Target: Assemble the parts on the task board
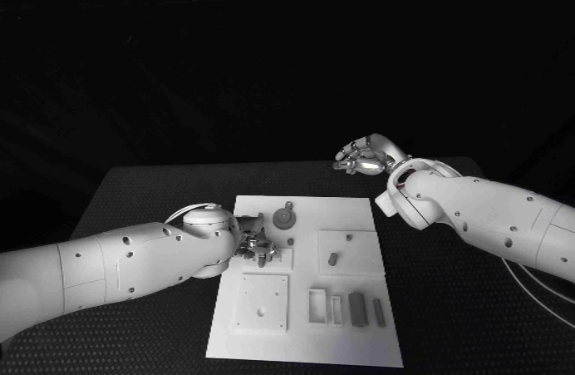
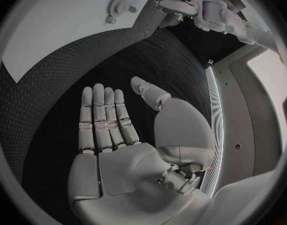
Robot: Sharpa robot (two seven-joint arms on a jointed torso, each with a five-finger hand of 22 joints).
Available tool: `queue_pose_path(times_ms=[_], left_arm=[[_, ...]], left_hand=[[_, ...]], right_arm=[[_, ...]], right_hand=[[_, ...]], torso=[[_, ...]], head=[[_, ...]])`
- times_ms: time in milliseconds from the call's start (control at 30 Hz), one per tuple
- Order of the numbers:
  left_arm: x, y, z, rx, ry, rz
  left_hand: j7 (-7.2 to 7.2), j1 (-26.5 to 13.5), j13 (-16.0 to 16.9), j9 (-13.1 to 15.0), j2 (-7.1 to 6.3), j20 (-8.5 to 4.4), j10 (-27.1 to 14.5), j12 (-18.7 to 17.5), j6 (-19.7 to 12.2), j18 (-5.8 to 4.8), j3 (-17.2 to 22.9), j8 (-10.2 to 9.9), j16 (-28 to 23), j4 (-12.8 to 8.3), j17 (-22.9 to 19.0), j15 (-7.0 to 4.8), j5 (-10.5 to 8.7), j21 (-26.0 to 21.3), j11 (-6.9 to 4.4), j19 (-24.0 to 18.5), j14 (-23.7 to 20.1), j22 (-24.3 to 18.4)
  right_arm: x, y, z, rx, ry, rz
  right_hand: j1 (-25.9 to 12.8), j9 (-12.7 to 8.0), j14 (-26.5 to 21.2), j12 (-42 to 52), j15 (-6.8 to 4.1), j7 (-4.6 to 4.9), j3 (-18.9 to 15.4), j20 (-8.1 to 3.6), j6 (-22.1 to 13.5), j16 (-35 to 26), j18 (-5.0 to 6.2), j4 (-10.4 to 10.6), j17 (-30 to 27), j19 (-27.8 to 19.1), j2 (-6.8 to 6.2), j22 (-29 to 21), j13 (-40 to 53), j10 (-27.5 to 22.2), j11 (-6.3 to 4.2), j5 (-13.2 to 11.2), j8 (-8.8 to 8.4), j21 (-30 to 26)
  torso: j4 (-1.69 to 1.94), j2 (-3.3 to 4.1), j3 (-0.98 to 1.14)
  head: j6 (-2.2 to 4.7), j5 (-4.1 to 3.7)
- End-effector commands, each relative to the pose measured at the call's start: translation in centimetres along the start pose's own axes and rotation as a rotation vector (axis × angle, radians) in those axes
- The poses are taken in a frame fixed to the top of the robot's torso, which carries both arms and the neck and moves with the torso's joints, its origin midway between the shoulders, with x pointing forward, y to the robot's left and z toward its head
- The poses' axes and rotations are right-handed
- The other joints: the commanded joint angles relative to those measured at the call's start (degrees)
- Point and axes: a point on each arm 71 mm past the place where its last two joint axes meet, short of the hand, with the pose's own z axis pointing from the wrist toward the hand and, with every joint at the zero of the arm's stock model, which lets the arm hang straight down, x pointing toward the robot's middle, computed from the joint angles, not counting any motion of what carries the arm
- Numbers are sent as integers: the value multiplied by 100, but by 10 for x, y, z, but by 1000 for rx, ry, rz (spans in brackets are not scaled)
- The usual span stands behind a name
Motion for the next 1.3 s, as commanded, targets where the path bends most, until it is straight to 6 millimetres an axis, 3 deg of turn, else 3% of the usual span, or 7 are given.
queue_pose_path(times_ms=[33, 500, 733, 867, 1067, 1133, 1300], left_arm=[[-1, -2, 0, 10, -11, -6], [0, -3, -1, 15, -9, -6], [-1, -1, -1, 13, -12, -12], [-2, 1, -1, 8, -21, -18], [-4, 3, -2, 7, -36, -33], [-4, 3, -2, 8, -34, -34], [-4, 3, -3, 9, -29, -52]], left_hand=[[2, 6, 7, -5, -54, -589, 6, -23, 8, 63, -2, 37, -1, 41, -9, -44, 5, 10, -29, -8, 5, 53], [1, 3, 7, -8, -111, -590, 7, -26, 7, 66, 8, 39, -3, 54, -12, -45, 5, 9, -29, -4, 6, 51], [2, 202, 11, -8, 46, -594, 14, -30, 0, 76, 100, 50, -5, -68, -20, -47, 5, 21, -29, 12, 11, 54], [7, 261, 11, -10, 18, -588, 12, -36, -12, 71, 85, 51, -13, -134, -27, -46, 5, 23, -24, 14, 7, 54], [34, 255, 11, -31, -369, -571, -73, -85, -113, 58, 55, 8, -84, -109, -60, -38, 4, -25, -1, -23, -56, 31], [87, 284, 2, -115, -547, -568, -93, -105, -533, 56, 117, -211, -109, -14, -71, 65, 14, -56, 56, -39, -80, 14], [190, 338, -36, -119, -875, -563, -44, -109, -564, 45, 244, -223, -95, 307, -61, 91, 7, -63, 134, -14, -59, 3]], right_arm=[[1, 1, 0, -11, 11, 0], [1, 1, 0, -11, 13, 0], [1, 1, 0, -10, 15, 1], [1, 1, 0, -10, 14, 1], [1, 0, 0, -8, 12, 1], [1, 0, 0, -7, 11, 2], [1, 0, 0, -7, 13, 2]], right_hand=[[-12, -7, -45, 19, -4, 0, -30, 18, -34, -27, -29, -5, 8, -30, 9, 8, -11, -41, 4, 34, -12, -21], [-11, -7, -46, 20, -3, 1, -30, 19, -35, -28, -29, -4, 8, -31, 9, 10, -15, -42, 4, 33, -13, -24], [-13, -7, -46, 22, -3, 1, -32, 20, -36, -29, -29, -1, 8, -31, 10, 12, -20, -43, 5, 33, -13, -26], [-15, -8, -46, 24, -2, 2, -34, 21, -36, -29, -29, 1, 8, -31, 9, 13, -22, -43, 6, 33, -13, -28], [-23, -9, -49, 26, 0, 5, -41, 23, -41, -31, -29, 6, 7, -33, -1, 16, -31, -47, 8, 34, -15, -34], [-28, -10, -52, 27, 1, 8, -45, 24, -45, -33, -29, 9, 7, -34, -9, 18, -35, -51, 10, 34, -17, -37], [-37, -13, -58, 28, 6, 16, -52, 26, -55, -37, -29, 16, 6, -39, -23, 22, -47, -61, 14, 33, -22, -46]], torso=[[-1, 2, 1], [-2, 1, 2], [2, 4, -2], [1, 2, -1], [-3, 1, 0], [-3, 1, -1], [-2, 0, 4]], head=[[2, 2], [9, 6], [8, 2], [11, 3], [6, 0], [5, -2], [7, 0]])
